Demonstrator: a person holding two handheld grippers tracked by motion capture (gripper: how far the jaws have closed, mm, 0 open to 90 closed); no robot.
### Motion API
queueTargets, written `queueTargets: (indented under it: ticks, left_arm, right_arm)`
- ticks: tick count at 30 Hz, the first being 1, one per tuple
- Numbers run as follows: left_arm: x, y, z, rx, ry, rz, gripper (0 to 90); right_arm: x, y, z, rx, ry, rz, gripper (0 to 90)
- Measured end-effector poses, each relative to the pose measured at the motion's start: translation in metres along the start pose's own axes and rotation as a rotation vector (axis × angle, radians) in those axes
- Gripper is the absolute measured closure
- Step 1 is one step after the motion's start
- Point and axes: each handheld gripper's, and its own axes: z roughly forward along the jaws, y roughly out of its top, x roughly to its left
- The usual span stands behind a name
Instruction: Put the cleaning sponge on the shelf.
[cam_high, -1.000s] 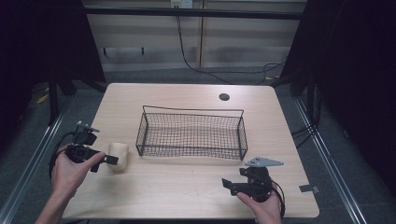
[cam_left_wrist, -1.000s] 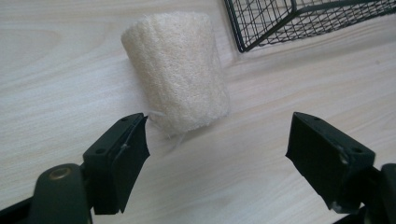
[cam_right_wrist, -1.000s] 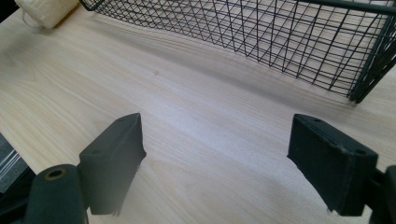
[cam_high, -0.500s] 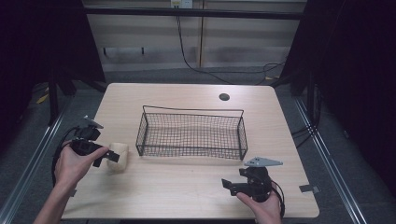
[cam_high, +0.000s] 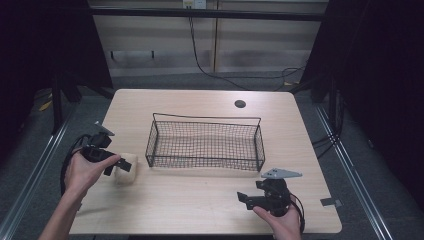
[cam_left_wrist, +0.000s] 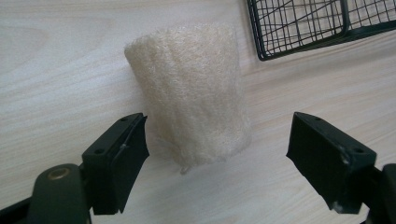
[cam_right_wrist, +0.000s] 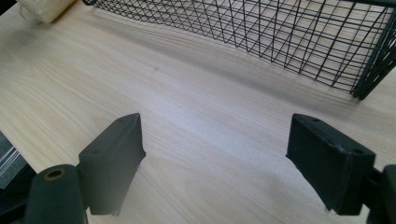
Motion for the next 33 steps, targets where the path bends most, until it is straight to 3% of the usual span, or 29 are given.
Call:
queueTargets:
  ticks: [8,20,28,32,33]
  left_arm:
    - [0.007,0.004,0.011,0.033,0.012,-0.017,18.9]
    - [0.008,0.010,0.026,0.058,0.005,-0.025,18.7]
    - [0.009,0.011,0.037,0.089,0.021,-0.028,18.7]
    - [0.009,0.011,0.041,0.077,0.036,-0.033,18.8]
    - [0.009,0.011,0.044,0.097,0.025,-0.035,18.8]
  right_arm:
    - [0.000,0.000,0.000,0.006,0.001,0.001,18.0]
    - [0.000,0.000,0.001,0.012,0.002,0.004,18.0]
    - [0.000,0.000,0.001,0.014,0.004,0.005,18.0]
    - [0.000,-0.001,0.002,0.021,0.004,0.008,18.0]
    - [0.000,-0.001,0.002,0.021,0.004,0.008,18.0]
